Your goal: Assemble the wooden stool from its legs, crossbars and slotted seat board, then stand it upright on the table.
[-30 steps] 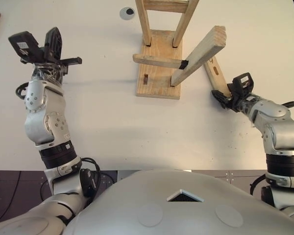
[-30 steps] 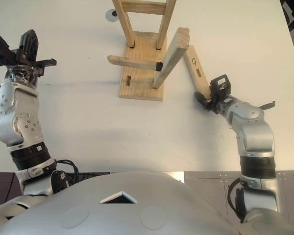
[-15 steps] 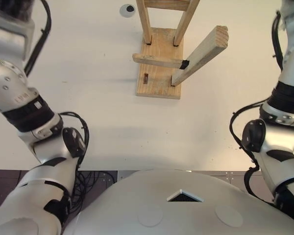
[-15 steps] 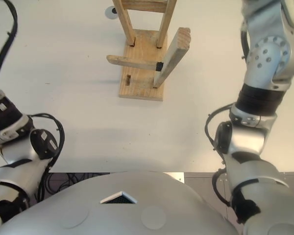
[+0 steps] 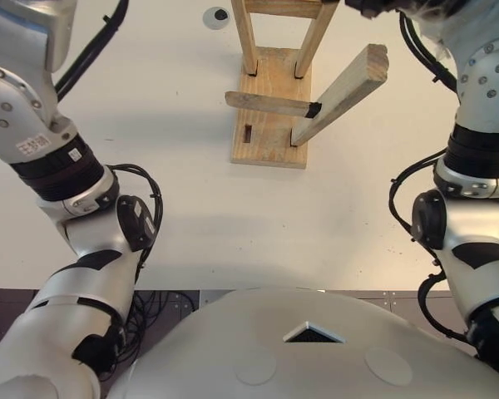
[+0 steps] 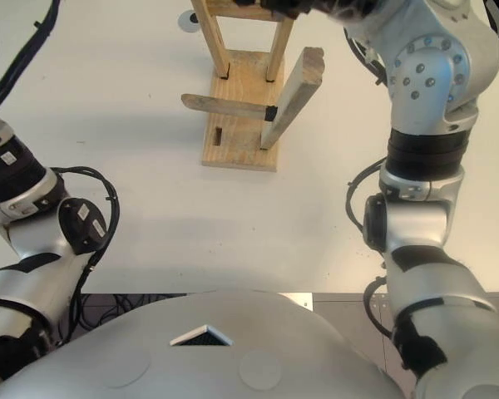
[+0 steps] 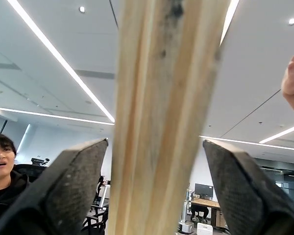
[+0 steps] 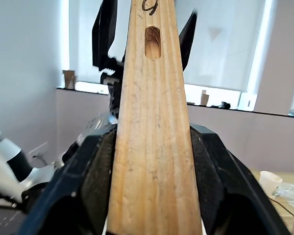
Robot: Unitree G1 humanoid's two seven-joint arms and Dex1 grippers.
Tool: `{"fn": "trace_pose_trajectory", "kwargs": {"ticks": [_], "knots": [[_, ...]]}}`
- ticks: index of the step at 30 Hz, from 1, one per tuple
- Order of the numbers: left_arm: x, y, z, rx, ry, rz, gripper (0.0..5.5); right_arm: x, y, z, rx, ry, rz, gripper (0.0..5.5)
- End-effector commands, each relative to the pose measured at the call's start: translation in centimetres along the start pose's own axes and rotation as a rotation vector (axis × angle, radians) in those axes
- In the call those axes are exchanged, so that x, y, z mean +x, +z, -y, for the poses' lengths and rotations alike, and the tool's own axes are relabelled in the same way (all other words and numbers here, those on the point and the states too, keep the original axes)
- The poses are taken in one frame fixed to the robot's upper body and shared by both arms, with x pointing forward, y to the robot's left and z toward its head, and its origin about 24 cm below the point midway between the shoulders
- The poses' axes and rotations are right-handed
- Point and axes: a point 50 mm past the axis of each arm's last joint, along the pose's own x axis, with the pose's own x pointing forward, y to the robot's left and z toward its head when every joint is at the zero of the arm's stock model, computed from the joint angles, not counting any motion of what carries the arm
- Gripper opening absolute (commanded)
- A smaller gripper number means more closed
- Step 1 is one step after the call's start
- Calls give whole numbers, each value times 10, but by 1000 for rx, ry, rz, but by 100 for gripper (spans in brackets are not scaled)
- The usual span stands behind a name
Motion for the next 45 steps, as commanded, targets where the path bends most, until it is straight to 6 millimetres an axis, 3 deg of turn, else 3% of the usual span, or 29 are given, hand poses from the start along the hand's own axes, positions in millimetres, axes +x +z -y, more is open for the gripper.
{"fn": "trace_pose_trajectory", "kwargs": {"ticks": [1,9,13,17,20,23,27,32,40,45], "knots": [[-1,3,6,12,-11,62,339,0,5,4,3,50,-63,205],[2,3,13,45,11,141,219,-3,4,7,55,119,-130,205],[-2,7,15,62,3,178,208,-2,-2,8,76,119,-190,205],[-16,28,4,140,92,318,197,-6,-11,9,74,73,-311,291],[-39,41,-8,199,188,385,184,-23,-16,15,84,23,-413,339],[-55,41,-16,248,248,342,158,-45,-15,17,103,-23,-475,388],[-81,33,-29,284,346,274,158,-78,-13,17,159,-97,-508,460],[-103,16,-45,326,456,196,158,-94,-8,21,189,-168,-452,537],[-114,-12,-57,279,510,139,158,-93,9,24,275,-174,-311,540],[-120,-34,-57,273,513,4,158,-97,6,13,317,-117,-319,540]]}}
